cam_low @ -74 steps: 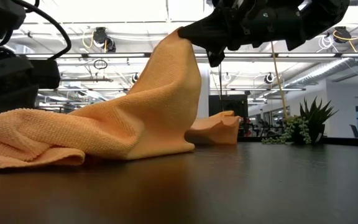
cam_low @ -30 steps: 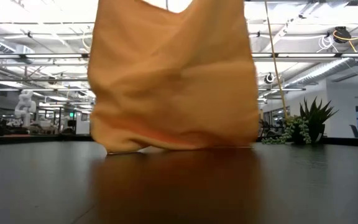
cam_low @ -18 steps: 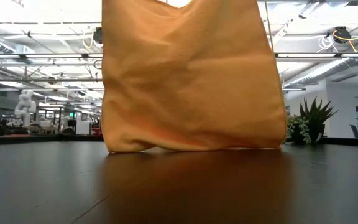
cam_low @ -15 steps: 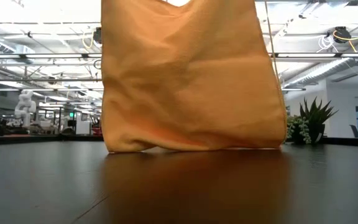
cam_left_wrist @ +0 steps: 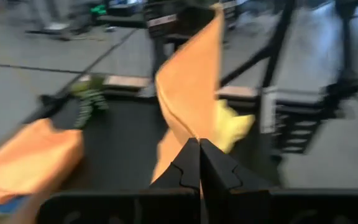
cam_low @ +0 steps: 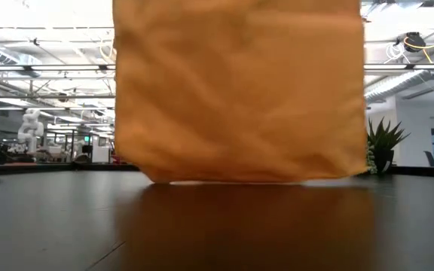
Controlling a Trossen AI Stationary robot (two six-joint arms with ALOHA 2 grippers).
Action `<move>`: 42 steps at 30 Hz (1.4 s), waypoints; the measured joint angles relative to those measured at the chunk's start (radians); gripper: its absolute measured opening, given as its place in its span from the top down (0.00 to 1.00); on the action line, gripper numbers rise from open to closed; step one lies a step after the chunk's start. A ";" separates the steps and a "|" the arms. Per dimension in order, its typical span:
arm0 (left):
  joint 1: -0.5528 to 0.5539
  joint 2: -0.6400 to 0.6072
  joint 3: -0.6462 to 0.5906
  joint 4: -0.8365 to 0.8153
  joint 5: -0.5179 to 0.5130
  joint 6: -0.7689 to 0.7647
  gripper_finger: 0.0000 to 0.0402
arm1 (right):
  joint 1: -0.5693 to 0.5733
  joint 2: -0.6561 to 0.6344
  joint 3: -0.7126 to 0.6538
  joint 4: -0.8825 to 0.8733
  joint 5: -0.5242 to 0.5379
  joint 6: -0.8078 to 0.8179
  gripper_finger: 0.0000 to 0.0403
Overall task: Fold microfiber towels
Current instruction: Fold the orange microfiber towel
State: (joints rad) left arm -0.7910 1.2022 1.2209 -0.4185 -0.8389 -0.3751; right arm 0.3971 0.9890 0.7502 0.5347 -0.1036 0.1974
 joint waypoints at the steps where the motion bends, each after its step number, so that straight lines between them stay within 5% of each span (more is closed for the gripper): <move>1: -0.025 0.000 0.000 0.023 0.000 -0.002 1.00 | 0.021 0.000 0.000 0.005 0.007 0.000 1.00; 6: -0.116 0.000 0.000 0.076 -0.030 -0.004 1.00 | 0.114 0.015 0.000 -0.013 0.132 -0.004 1.00; 14: -0.012 -0.010 0.000 -0.218 -0.026 -0.256 1.00 | 0.026 0.019 -0.001 -0.172 0.336 0.006 1.00; 23: 0.022 -0.084 0.018 0.065 0.133 0.029 1.00 | -0.049 0.018 -0.001 0.098 0.004 0.105 1.00; 27: -0.012 -0.085 0.108 0.073 0.105 0.114 1.00 | -0.055 -0.001 -0.001 0.223 -0.058 0.137 1.00; 33: 0.000 -0.087 0.190 -0.052 -0.010 0.122 1.00 | -0.125 -0.074 0.000 0.120 0.044 0.130 1.00; 42: 0.158 -0.082 0.043 -0.409 0.011 -0.247 0.99 | -0.255 -0.055 0.000 -0.187 0.178 0.098 1.00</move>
State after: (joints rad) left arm -0.6329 1.1202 1.2642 -0.8278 -0.8282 -0.6222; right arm 0.1426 0.9335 0.7502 0.3476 0.0746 0.2953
